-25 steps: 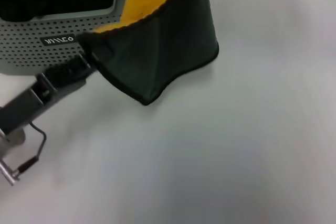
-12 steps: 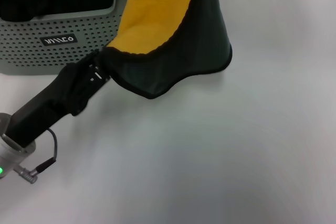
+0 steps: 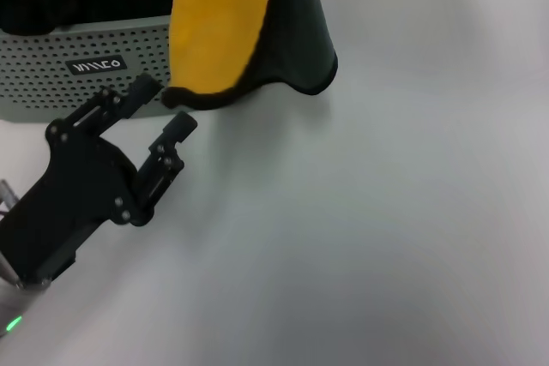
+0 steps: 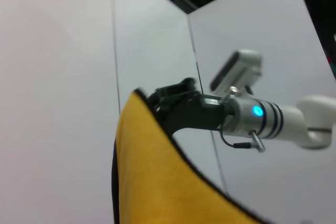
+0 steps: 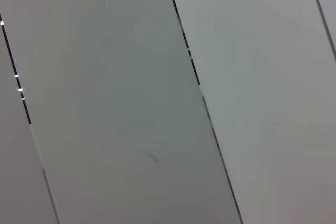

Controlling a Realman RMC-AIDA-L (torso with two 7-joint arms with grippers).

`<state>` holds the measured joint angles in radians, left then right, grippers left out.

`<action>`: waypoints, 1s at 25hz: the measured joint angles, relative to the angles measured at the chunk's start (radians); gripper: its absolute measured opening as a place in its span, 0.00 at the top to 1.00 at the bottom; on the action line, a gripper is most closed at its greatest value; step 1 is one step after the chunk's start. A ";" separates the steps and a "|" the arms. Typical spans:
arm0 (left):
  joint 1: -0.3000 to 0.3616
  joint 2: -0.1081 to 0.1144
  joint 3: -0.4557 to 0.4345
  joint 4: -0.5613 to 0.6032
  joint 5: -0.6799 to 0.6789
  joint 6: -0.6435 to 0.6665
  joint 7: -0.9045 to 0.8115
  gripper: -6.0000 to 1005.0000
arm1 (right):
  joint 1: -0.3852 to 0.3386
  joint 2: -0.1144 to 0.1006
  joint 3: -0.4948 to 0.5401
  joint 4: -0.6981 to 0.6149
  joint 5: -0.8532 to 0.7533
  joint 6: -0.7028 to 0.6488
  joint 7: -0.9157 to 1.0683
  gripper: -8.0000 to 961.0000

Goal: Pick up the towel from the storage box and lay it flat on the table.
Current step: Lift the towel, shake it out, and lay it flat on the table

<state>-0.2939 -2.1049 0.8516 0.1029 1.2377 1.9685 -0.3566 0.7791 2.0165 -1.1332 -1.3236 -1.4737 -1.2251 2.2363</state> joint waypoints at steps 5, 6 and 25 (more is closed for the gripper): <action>-0.007 -0.003 -0.001 -0.089 -0.013 0.043 0.322 0.56 | 0.024 0.001 -0.008 0.042 -0.001 0.015 0.004 0.98; -0.014 -0.004 0.000 -0.108 -0.013 0.049 0.372 0.56 | 0.029 0.001 -0.008 0.050 -0.001 0.015 0.004 0.98; -0.145 -0.004 -0.063 -0.364 -0.016 -0.061 1.429 0.56 | 0.181 0.006 -0.016 0.299 0.186 0.066 0.013 0.98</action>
<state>-0.4385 -2.1092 0.7891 -0.2611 1.2215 1.9079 1.0725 0.9596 2.0228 -1.1488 -1.0247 -1.2874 -1.1586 2.2494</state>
